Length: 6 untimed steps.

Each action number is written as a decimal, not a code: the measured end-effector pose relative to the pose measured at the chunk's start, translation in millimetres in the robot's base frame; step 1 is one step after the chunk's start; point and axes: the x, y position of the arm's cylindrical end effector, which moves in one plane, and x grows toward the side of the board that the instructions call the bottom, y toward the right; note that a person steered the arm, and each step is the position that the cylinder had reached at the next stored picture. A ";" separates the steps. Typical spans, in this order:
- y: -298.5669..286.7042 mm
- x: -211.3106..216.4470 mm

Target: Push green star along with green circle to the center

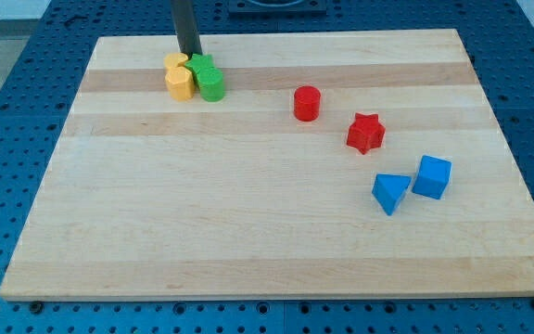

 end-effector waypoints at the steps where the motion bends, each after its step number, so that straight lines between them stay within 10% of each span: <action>1: -17.6 -5.0; 6: 12.1 4.0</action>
